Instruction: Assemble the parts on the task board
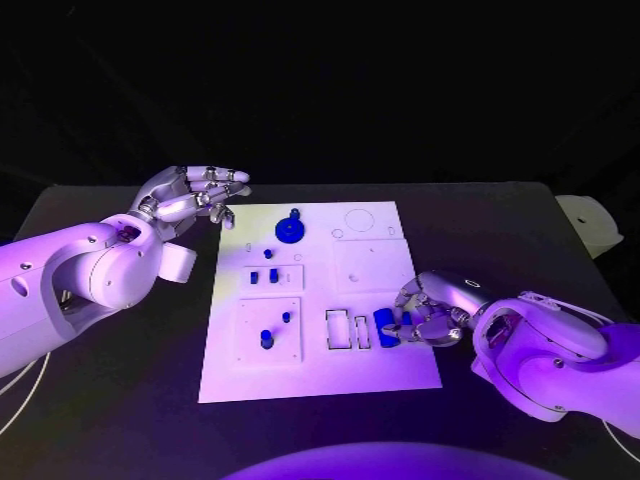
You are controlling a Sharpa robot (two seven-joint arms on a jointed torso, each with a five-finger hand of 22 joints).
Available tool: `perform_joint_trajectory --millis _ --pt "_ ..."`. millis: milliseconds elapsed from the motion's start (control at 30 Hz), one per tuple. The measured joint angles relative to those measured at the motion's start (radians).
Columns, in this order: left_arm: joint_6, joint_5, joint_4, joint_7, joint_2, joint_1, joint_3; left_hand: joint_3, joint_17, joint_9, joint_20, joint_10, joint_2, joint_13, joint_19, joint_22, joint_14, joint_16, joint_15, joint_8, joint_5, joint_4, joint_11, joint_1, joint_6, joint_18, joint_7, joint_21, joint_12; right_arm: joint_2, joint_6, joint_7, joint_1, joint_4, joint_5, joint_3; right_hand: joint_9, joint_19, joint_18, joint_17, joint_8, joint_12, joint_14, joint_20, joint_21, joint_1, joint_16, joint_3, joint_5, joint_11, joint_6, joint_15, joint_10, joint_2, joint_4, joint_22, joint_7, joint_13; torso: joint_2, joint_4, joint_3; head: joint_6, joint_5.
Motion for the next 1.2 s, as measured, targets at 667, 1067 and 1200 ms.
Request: perform_joint_trajectory --millis 667,1067,1200 --pt "0.001 0.0 0.002 -0.002 -0.003 0.0 0.0 0.0 0.0 0.0 0.0 0.0 0.0 0.001 0.0 0.0 0.0 0.004 0.0 0.0 0.0 0.0 0.0 0.0 0.0 0.0 0.0 0.0 0.0 0.058 0.012 -0.006 -0.034 -0.033 -0.02 0.005 0.007 0.0 0.0 0.0 0.014 0.004 0.0 0.0 0.0 0.0 0.0 -0.008 0.004 0.0 0.007 0.0 0.0 0.0 -0.003 0.0 0.001 0.0 0.0 0.0008 -0.0005 -0.004 0.006" --pt "0.001 0.0 0.002 -0.004 -0.003 0.0 0.0 0.0 0.0 0.0 0.0 0.0 0.0 0.001 0.0 0.0 0.0 0.004 0.0 0.0 0.0 0.0 0.0 0.0 0.0 0.0 0.0 0.0 0.0 0.062 -0.014 -0.014 -0.039 -0.033 -0.021 0.004 0.001 0.0 0.0 0.0 0.019 0.035 0.004 -0.007 0.0 0.032 0.0 -0.011 0.044 -0.01 0.022 -0.011 0.022 0.032 0.0 0.0 -0.01 0.0 0.0 0.0002 -0.0003 -0.003 0.007" --pt "0.001 0.0 0.002 -0.004 -0.003 0.0 0.0 0.0 0.0 0.0 0.0 0.0 0.0 0.001 0.0 0.0 0.0 0.004 0.0 0.0 0.0 0.0 0.0 0.0 0.0 0.0 0.0 0.0 0.0 0.055 -0.035 -0.017 -0.039 -0.025 0.004 0.003 -0.003 -0.001 0.0 0.0 0.019 0.035 0.0 -0.013 0.0 0.064 0.0 -0.007 0.054 -0.013 0.021 -0.014 0.026 0.035 0.001 0.0 -0.011 0.0 0.0 -0.0001 -0.0001 -0.003 0.007"
